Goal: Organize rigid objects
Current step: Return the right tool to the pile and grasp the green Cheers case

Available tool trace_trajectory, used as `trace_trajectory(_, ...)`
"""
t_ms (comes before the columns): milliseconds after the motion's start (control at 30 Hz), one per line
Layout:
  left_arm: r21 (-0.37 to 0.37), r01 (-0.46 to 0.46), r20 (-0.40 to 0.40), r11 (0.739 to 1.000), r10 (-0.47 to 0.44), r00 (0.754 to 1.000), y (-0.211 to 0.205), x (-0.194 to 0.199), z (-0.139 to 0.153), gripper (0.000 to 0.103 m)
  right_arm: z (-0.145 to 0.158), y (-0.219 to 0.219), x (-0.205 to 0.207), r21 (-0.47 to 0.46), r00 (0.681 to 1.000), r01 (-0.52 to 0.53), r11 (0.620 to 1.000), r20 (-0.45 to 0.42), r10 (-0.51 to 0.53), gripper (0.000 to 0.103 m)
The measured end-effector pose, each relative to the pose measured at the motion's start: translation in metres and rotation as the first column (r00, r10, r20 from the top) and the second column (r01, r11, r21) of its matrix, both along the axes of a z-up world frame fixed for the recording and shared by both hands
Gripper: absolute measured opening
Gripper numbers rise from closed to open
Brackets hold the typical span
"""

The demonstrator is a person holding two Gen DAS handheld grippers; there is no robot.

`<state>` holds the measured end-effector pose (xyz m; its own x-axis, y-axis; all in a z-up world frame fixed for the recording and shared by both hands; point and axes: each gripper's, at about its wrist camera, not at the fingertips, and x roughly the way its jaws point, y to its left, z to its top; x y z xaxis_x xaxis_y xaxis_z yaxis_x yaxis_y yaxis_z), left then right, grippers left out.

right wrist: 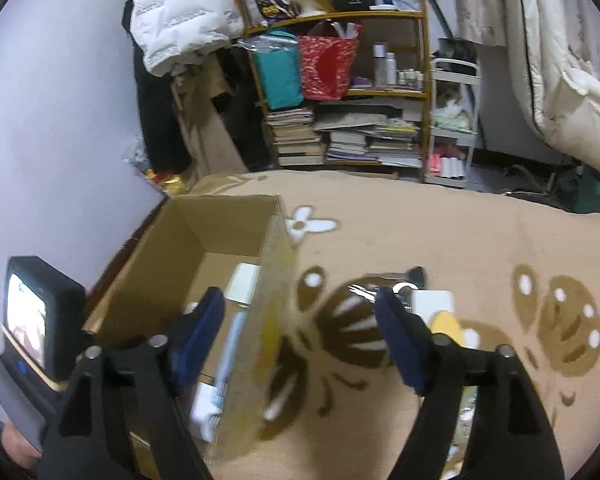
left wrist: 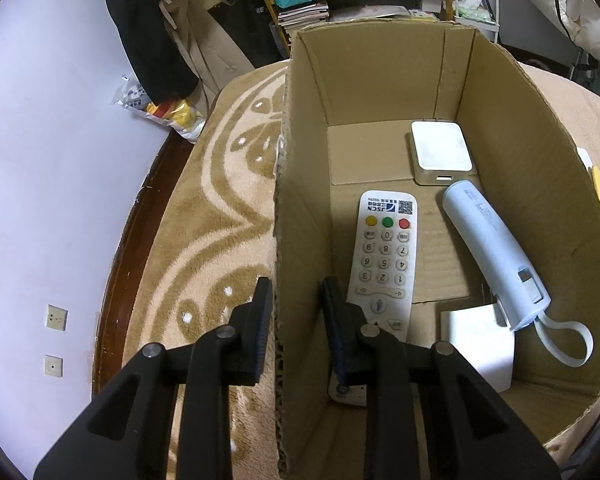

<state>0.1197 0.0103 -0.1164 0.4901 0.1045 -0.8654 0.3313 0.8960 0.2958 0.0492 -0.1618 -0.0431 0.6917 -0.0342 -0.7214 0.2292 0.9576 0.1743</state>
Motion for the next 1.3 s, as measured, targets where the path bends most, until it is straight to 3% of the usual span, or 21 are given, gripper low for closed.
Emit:
trace_trajectory(167, -0.006, 0.003, -0.005, 1.0, -0.003, 1.0, 0.001, -0.001, 0.001, 0.021, -0.013, -0.025, -0.011, 0.065, 0.997, 0.068, 0.996, -0.043, -0.065, 0.094)
trace_trajectory(233, -0.008, 0.001, -0.006, 1.0, -0.001, 1.0, 0.002, 0.0, 0.001, 0.021, -0.02, -0.033, -0.018, 0.08, 0.994, 0.099, 0.992, -0.056, -0.095, 0.103)
trace_trajectory(533, -0.003, 0.002, -0.005, 1.0, -0.002, 1.0, 0.002, 0.0, 0.001, 0.023, -0.049, -0.057, -0.035, 0.072, 0.971, 0.199, 0.977, -0.152, -0.186, 0.103)
trace_trajectory(900, -0.004, 0.001, -0.006, 1.0, -0.001, 1.0, 0.002, 0.0, 0.001, 0.023, -0.09, -0.109, -0.06, 0.172, 0.893, 0.405, 0.898, -0.286, -0.348, 0.103)
trace_trajectory(1033, -0.001, 0.003, -0.005, 1.0, -0.003, 1.0, 0.003, 0.0, 0.001, 0.023, -0.102, -0.116, -0.063, 0.186, 0.87, 0.439, 0.879, -0.331, -0.365, 0.093)
trace_trajectory(1300, -0.002, 0.002, -0.006, 1.0, -0.002, 1.0, 0.002, 0.0, 0.0, 0.023, -0.114, -0.117, -0.061, 0.151, 0.841, 0.457, 0.876, -0.393, -0.371, 0.085)
